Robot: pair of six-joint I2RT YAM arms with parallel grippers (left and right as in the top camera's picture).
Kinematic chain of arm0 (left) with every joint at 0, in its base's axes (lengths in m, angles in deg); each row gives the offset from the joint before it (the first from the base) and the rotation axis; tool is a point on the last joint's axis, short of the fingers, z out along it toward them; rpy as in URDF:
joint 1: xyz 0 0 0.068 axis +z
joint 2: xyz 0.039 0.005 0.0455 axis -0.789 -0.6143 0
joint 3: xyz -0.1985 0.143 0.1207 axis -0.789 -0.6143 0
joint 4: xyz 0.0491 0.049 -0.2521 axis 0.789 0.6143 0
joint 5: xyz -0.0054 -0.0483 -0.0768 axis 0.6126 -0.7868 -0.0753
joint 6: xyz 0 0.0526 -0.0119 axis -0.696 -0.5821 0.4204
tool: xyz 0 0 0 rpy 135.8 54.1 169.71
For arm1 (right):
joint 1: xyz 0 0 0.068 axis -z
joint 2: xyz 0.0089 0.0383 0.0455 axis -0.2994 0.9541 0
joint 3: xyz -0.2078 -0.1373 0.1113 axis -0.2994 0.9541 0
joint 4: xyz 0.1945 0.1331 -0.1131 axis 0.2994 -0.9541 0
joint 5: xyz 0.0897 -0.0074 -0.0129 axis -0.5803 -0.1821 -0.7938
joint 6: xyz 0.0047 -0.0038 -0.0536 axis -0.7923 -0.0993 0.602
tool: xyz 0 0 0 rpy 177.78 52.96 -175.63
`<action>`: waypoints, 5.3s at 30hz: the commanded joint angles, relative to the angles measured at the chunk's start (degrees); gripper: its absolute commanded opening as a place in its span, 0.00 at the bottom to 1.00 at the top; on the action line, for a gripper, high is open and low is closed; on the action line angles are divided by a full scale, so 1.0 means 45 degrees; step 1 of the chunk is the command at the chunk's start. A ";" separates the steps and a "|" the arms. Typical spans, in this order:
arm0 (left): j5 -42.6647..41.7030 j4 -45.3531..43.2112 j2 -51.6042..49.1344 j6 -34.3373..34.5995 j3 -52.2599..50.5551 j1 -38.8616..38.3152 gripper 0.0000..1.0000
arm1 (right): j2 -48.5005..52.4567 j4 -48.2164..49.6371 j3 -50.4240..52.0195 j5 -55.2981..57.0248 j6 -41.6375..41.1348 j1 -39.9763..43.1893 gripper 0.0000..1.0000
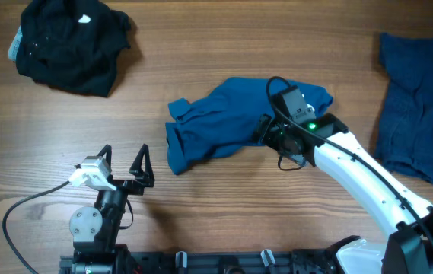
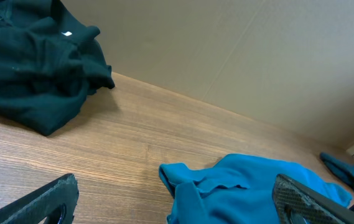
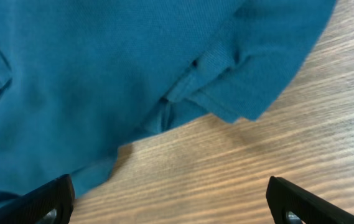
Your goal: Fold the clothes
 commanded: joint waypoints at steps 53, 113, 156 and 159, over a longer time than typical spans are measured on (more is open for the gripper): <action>-0.5314 0.2846 -1.3765 0.2370 0.6334 -0.1394 1.00 | 0.0029 0.3551 0.3118 0.0607 -0.1851 -0.0010 1.00; -0.1297 0.0505 -1.6820 0.4770 0.6334 -0.4376 0.04 | 0.0029 0.3575 0.3118 0.0641 -0.1870 -0.0010 1.00; -0.0539 -0.1307 -1.9671 0.6824 0.6334 -0.4401 0.04 | 0.0029 0.5727 0.3113 0.0578 0.1146 0.1229 0.78; -0.0539 -0.1307 -1.9671 0.6824 0.6329 -0.4401 0.04 | 0.0029 0.5969 0.3113 0.0340 0.1059 0.1229 0.75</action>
